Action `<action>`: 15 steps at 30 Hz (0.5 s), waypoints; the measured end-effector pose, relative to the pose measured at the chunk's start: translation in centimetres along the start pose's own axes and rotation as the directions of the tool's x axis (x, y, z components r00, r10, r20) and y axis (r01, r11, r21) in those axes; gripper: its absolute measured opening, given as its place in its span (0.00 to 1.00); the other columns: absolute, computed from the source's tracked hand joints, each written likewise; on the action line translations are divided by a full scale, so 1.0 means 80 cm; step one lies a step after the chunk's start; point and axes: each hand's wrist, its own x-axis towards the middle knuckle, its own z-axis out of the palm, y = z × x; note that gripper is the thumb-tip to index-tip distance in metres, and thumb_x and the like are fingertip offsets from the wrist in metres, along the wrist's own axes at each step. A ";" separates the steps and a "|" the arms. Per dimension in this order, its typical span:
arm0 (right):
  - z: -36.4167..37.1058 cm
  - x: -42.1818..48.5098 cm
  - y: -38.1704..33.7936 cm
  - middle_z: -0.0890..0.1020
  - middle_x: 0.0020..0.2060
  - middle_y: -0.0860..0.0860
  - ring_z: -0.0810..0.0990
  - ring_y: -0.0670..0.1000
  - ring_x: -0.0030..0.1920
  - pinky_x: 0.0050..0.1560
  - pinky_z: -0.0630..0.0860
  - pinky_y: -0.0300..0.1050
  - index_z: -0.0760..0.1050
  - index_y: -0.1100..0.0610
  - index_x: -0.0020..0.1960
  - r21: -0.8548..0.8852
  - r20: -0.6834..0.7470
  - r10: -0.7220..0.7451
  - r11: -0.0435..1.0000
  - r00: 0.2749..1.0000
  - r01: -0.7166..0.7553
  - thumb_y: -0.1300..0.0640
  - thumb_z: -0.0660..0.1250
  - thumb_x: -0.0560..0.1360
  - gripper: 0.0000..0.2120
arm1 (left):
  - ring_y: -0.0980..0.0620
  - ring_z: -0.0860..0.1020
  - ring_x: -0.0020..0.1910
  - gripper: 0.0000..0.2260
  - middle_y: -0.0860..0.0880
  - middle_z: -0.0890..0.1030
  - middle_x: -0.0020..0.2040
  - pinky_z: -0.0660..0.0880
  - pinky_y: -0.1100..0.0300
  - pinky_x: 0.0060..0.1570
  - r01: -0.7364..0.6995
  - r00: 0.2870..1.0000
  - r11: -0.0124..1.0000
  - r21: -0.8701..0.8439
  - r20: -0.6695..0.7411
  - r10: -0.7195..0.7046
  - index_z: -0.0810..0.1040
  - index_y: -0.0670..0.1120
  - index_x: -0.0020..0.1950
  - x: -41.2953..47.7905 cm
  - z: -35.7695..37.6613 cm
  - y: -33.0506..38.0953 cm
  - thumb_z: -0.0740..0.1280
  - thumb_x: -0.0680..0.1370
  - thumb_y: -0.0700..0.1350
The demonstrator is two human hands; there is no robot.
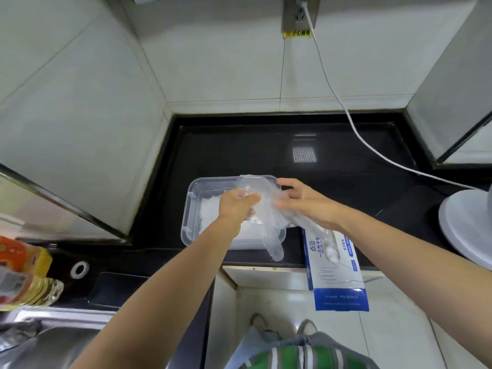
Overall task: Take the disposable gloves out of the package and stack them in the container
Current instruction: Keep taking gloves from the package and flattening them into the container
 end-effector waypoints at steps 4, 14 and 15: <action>0.013 0.037 -0.004 0.80 0.38 0.54 0.78 0.48 0.33 0.35 0.75 0.37 0.75 0.61 0.61 -0.057 -0.253 -0.007 0.998 0.968 -0.008 0.69 0.68 0.75 0.15 | 0.50 0.76 0.45 0.12 0.47 0.77 0.50 0.75 0.59 0.47 -0.047 0.997 0.986 0.157 -0.051 0.056 0.74 0.47 0.57 0.012 -0.024 -0.010 0.69 0.78 0.51; 0.043 0.077 -0.022 0.78 0.51 0.51 0.75 0.50 0.50 0.53 0.73 0.41 0.78 0.56 0.57 -0.551 -0.458 -0.601 0.770 0.656 0.321 0.64 0.68 0.74 0.12 | 0.48 0.78 0.44 0.12 0.42 0.81 0.51 0.75 0.63 0.45 -0.106 0.974 0.897 0.430 -0.139 0.182 0.77 0.41 0.58 0.040 -0.063 -0.038 0.58 0.83 0.46; 0.052 0.077 -0.026 0.79 0.47 0.51 0.76 0.50 0.46 0.48 0.73 0.39 0.79 0.56 0.53 -0.559 -0.384 -0.654 0.726 0.652 0.399 0.65 0.67 0.74 0.10 | 0.51 0.76 0.40 0.13 0.44 0.80 0.48 0.73 0.66 0.39 -0.101 0.971 0.853 0.511 -0.135 0.196 0.78 0.41 0.57 0.044 -0.060 -0.039 0.58 0.83 0.47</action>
